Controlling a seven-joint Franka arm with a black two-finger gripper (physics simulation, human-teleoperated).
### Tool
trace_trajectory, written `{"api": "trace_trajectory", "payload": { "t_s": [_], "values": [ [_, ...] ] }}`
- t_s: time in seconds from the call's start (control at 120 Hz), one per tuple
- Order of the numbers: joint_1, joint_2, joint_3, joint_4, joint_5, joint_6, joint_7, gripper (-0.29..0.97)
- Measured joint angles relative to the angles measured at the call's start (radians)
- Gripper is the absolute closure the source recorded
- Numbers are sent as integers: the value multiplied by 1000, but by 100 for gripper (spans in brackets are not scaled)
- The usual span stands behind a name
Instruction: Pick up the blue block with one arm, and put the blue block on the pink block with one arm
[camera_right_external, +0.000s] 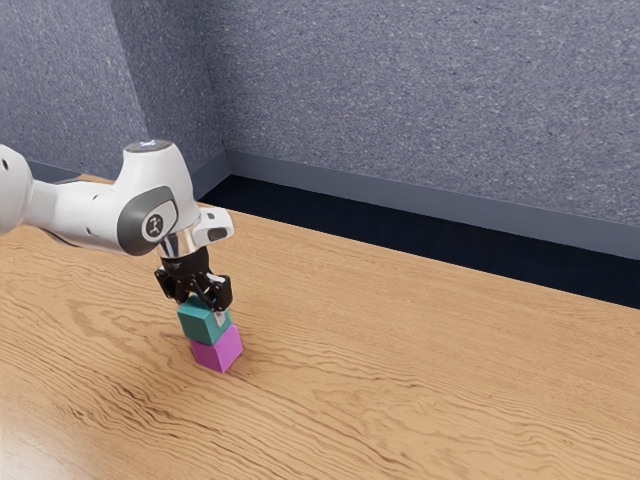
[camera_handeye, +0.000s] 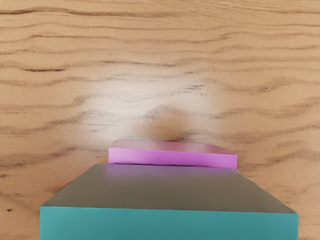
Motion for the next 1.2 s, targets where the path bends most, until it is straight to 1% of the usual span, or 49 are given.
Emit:
{"api": "trace_trajectory", "payload": {
  "t_s": [0.767,0.967,1.117,1.2],
  "values": [
    [0,4,2,10,6,-1,-42,32],
    [0,1,2,9,8,-2,-48,13],
    [0,-20,1,9,15,-4,-50,7],
    [1,-75,1,12,27,-19,-50,4]
  ]
}}
